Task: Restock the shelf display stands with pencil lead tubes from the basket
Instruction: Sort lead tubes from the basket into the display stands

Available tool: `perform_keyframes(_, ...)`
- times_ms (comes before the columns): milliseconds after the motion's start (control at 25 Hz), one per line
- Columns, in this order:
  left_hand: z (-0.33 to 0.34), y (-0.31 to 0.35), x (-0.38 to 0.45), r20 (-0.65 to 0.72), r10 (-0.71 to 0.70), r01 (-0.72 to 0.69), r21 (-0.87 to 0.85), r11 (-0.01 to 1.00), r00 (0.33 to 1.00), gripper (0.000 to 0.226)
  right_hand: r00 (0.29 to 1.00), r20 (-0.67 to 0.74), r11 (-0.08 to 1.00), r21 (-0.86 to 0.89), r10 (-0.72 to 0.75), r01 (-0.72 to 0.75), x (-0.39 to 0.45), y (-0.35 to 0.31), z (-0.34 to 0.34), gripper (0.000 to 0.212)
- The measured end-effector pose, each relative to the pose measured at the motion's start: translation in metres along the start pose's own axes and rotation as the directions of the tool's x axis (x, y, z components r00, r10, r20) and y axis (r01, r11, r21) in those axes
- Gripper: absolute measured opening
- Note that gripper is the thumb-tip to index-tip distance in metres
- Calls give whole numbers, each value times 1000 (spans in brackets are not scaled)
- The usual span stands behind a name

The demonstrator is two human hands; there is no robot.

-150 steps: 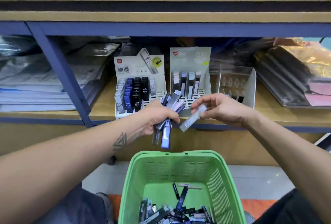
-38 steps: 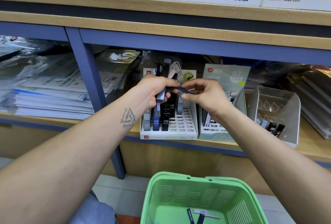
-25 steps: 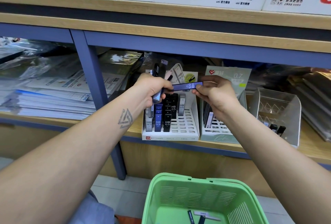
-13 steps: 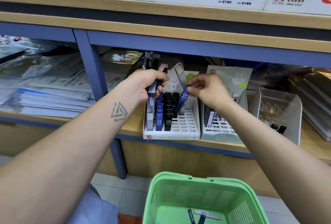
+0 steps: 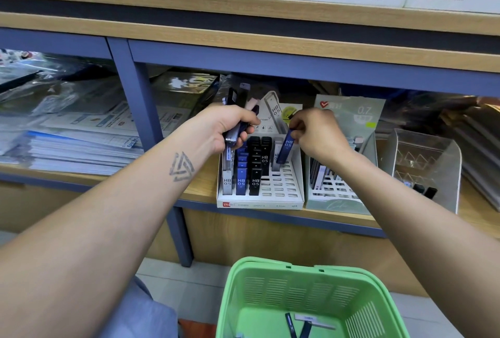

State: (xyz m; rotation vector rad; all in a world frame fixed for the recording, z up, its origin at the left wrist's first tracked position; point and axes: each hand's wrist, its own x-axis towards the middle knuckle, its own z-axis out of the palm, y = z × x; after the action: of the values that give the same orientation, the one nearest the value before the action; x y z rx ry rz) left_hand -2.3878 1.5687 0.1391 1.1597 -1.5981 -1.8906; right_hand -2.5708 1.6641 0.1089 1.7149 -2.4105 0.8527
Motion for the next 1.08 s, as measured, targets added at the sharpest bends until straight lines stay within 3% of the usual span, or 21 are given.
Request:
perform_keyframes(240, -6, 4, 3, -4, -10, 10, 14, 1000, 1000, 18, 996, 94, 995, -102, -4, 13, 6, -8, 1, 14)
perform_keyframes(520, -10, 0, 3, -5, -1, 1, 17, 1000, 1000, 16, 998, 57, 959, -281, -18, 33, 14, -4, 6, 17)
perform_keyframes(840, -9, -1, 7, -2, -1, 1, 29, 1000, 1000, 14, 998, 61, 939, -341, -18, 37, 19, -3, 16, 22)
perform_keyframes(1080, -8, -3, 11, -9, -6, 6, 35, 999, 1000, 11, 990, 137, 958, -281, -21, 59, 24, 1, 14, 16)
